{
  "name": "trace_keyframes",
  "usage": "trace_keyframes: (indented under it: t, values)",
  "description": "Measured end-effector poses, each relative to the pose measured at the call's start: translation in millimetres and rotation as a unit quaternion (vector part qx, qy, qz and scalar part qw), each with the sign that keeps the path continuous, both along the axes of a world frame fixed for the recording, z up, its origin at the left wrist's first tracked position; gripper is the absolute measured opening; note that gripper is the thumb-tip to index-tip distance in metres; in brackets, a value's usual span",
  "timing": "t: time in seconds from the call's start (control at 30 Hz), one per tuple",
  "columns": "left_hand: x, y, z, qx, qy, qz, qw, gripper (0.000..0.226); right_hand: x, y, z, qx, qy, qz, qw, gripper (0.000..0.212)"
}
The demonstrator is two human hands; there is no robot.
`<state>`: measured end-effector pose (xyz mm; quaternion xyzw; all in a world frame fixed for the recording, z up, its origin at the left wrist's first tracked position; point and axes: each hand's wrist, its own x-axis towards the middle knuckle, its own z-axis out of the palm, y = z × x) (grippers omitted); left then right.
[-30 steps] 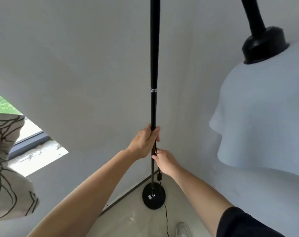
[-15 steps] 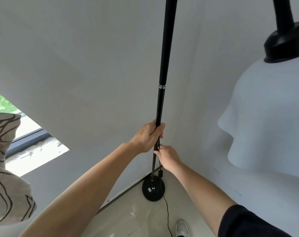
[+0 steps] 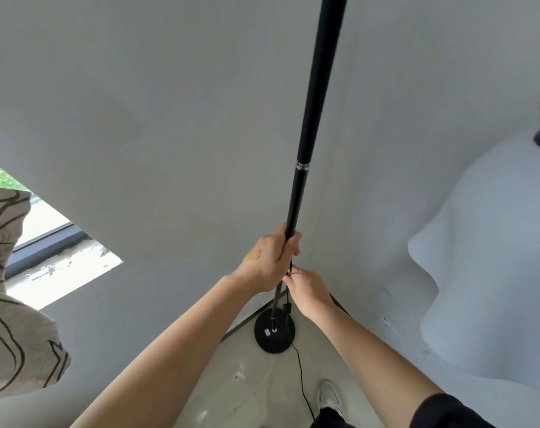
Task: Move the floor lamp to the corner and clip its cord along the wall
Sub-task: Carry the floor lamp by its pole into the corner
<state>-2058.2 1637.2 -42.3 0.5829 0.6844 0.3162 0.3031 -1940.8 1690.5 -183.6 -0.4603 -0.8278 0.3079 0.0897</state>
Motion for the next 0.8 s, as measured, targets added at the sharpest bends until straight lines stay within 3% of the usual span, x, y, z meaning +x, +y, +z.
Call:
trace_keyframes:
  t: [0.2, 0.47, 0.63, 0.8]
  values:
    - [22, -12, -7, 0.013, 0.000, -0.027, 1.000, 0.034, 21, -17, -3, -0.005, -0.005, -0.032, 0.999, 0.024]
    - [22, -5, 2, 0.003, 0.006, 0.013, 1.000, 0.036, 12, -15, 12, -0.054, -0.015, -0.052, 0.997, 0.029]
    - [14, -11, 10, -0.017, -0.016, -0.005, 1.000, 0.033, 17, -24, 18, -0.067, 0.007, -0.054, 0.996, 0.036]
    - [22, -13, 31, 0.032, -0.068, -0.014, 0.997, 0.031, 30, -32, 25, -0.091, 0.014, -0.038, 0.995, 0.040]
